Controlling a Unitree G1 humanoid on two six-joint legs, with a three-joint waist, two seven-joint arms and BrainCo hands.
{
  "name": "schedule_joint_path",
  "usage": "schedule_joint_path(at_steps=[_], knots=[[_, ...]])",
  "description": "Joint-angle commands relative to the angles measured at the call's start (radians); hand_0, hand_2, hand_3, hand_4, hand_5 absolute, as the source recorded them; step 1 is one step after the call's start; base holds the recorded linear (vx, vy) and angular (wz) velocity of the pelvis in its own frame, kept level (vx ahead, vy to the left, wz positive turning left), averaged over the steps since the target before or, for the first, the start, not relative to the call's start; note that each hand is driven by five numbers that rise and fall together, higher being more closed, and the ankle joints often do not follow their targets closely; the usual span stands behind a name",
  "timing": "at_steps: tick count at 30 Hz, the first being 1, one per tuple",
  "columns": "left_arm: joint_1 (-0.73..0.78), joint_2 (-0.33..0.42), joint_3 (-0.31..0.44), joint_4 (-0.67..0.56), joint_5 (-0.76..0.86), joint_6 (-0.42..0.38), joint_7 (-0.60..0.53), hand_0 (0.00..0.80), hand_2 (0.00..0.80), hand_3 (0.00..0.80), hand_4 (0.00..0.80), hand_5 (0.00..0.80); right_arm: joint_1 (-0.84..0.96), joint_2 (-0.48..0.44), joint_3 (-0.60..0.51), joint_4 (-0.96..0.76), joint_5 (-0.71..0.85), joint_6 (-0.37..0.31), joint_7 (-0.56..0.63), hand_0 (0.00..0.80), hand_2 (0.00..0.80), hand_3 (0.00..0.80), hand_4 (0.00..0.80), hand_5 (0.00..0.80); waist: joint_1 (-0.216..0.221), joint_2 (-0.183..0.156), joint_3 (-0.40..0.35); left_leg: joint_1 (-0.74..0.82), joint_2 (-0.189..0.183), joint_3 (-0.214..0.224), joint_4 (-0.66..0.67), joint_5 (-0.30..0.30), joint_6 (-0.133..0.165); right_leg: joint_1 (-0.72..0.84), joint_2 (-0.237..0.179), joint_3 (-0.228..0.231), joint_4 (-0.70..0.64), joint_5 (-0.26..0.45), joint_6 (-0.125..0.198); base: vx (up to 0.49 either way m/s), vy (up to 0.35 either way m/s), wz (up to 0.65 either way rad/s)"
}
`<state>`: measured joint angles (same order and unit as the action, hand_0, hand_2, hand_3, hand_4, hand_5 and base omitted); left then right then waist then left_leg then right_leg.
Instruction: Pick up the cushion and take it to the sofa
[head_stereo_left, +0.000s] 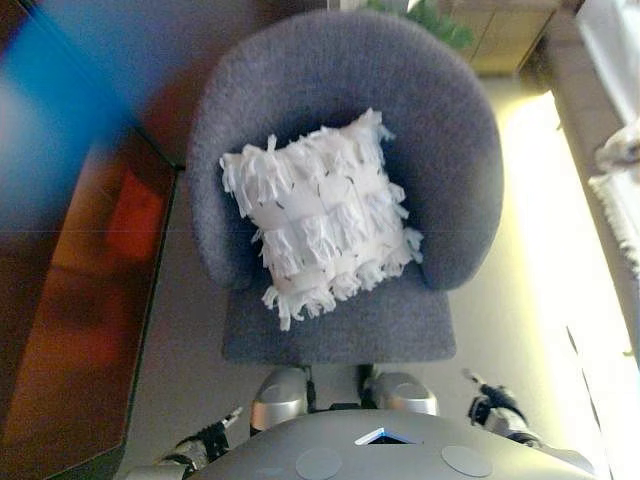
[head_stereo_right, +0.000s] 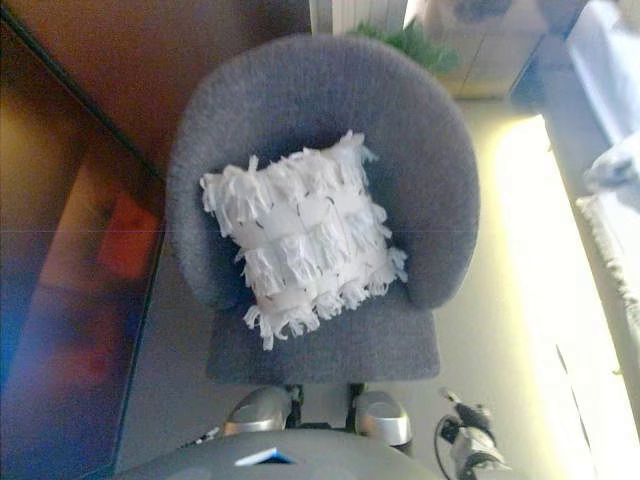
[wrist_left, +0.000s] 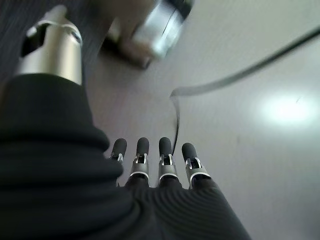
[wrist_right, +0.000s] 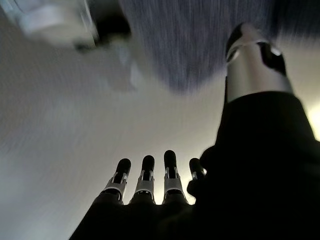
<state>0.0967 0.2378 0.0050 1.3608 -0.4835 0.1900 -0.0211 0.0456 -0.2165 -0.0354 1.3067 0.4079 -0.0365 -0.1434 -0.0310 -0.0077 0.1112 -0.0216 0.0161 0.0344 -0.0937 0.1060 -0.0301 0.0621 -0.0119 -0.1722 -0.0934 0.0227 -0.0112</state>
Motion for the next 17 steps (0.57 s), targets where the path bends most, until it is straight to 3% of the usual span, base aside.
schedule_joint_path(at_steps=[1, 5, 9, 17], knots=[[-0.067, 0.000, -0.029, 0.051, 0.047, 0.044, 0.014, 0.000, 0.000, 0.000, 0.000, 0.000, -0.005, -0.003, 0.084, 0.007, -0.109, 0.058, 0.134, 0.000, 0.000, 0.000, 0.000, 0.000, 0.030, -0.002, -0.015, 0.103, -0.047, 0.005, 0.027, -0.176, 0.012, 0.022, -0.037, 0.007, 0.029, -0.064, 0.064, 0.037, -0.001, 0.05], [-0.071, -0.007, -0.061, 0.050, 0.129, 0.081, -0.024, 0.000, 0.000, 0.000, 0.000, 0.000, -0.013, 0.022, 0.177, -0.032, -0.190, 0.051, 0.219, 0.000, 0.000, 0.000, 0.000, 0.000, 0.034, 0.004, -0.033, 0.129, -0.049, -0.002, 0.022, -0.184, 0.013, 0.053, -0.038, -0.001, 0.019, -0.072, 0.061, 0.001, 0.008, 0.01], [-0.082, 0.000, -0.099, 0.034, 0.158, 0.116, -0.066, 0.000, 0.000, 0.000, 0.000, 0.000, -0.024, 0.008, 0.229, -0.043, -0.228, 0.068, 0.217, 0.000, 0.000, 0.000, 0.000, 0.000, 0.032, 0.013, -0.048, 0.152, -0.052, 0.000, 0.015, -0.191, 0.016, 0.079, -0.040, -0.011, 0.009, -0.077, 0.062, 0.002, 0.006, 0.01], [-0.090, 0.024, -0.125, 0.029, 0.168, 0.127, -0.105, 0.000, 0.000, 0.000, 0.000, 0.000, -0.027, -0.022, 0.210, -0.008, -0.210, 0.105, 0.216, 0.000, 0.000, 0.000, 0.000, 0.000, 0.019, 0.030, -0.055, 0.172, -0.050, 0.016, 0.017, -0.197, 0.018, 0.094, -0.042, -0.011, 0.010, -0.082, 0.061, 0.000, 0.000, 0.00]])
